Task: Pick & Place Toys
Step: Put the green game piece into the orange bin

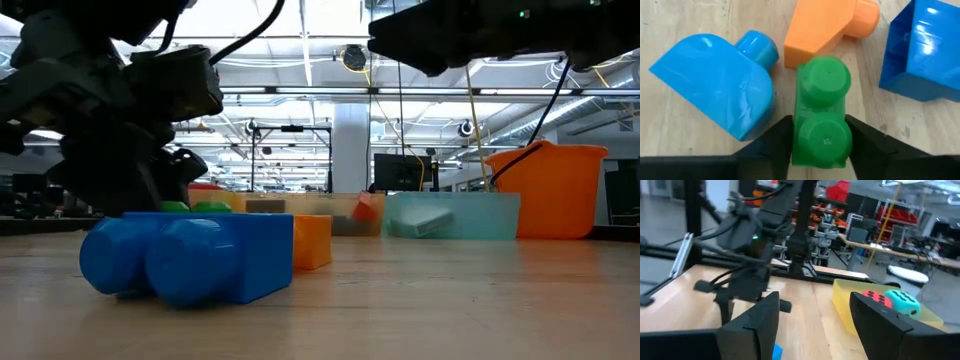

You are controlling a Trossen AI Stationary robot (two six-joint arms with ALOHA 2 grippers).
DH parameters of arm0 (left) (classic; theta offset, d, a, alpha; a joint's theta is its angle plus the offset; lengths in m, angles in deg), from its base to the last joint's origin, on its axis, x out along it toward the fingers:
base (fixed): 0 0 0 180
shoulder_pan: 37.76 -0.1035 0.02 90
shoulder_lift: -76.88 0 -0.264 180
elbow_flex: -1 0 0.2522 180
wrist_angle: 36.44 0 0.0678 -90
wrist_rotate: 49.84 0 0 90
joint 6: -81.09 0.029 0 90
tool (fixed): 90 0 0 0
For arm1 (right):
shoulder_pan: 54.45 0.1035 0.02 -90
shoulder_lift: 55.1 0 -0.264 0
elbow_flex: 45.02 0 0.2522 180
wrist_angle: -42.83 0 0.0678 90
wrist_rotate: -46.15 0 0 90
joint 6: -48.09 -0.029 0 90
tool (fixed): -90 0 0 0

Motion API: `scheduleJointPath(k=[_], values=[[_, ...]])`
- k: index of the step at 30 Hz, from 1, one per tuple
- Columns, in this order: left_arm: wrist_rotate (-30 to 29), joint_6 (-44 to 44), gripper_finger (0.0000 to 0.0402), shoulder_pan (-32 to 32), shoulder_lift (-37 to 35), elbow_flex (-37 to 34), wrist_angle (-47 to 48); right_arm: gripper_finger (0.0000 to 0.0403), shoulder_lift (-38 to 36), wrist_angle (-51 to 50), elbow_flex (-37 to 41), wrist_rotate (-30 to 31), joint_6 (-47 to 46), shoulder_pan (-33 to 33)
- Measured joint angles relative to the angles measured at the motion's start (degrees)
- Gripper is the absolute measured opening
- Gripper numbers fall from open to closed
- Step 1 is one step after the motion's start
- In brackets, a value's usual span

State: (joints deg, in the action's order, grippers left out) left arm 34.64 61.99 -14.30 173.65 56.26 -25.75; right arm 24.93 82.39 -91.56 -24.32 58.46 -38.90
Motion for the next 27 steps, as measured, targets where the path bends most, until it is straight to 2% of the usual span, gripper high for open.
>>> scheduleJointPath(k=[3,8,12,18,22,27], values=[[0.1,-0.4,0.0135,-0.9,-0.2,0.0,-0.1,0.0212,0.0,-0.1,0.0,-0.1,-3.0,-1.4],[0.2,-5.7,0.0134,-2.7,-4.2,0.0,-0.1,0.0212,0.0,-4.1,0.0,-0.2,-4.4,-2.1],[-1.1,-5.8,0.0134,-3.3,-8.7,0.0,-0.2,0.022,0.0,-7.1,0.0,-0.1,-3.3,-2.1],[-7.6,-2.6,0.0134,-6.4,-14.4,0.0,-0.4,0.0272,0.1,-10.4,0.0,-0.7,-8.5,-2.6],[-7.9,0.8,0.0134,-9.9,-15.2,0.0,-3.1,0.03,2.4,-10.0,-0.7,-6.1,-13.7,-5.3],[-5.2,5.3,0.0134,-13.4,-15.2,0.1,-4.6,0.0298,8.2,-9.9,-4.1,-11.1,-15.3,-8.6]])
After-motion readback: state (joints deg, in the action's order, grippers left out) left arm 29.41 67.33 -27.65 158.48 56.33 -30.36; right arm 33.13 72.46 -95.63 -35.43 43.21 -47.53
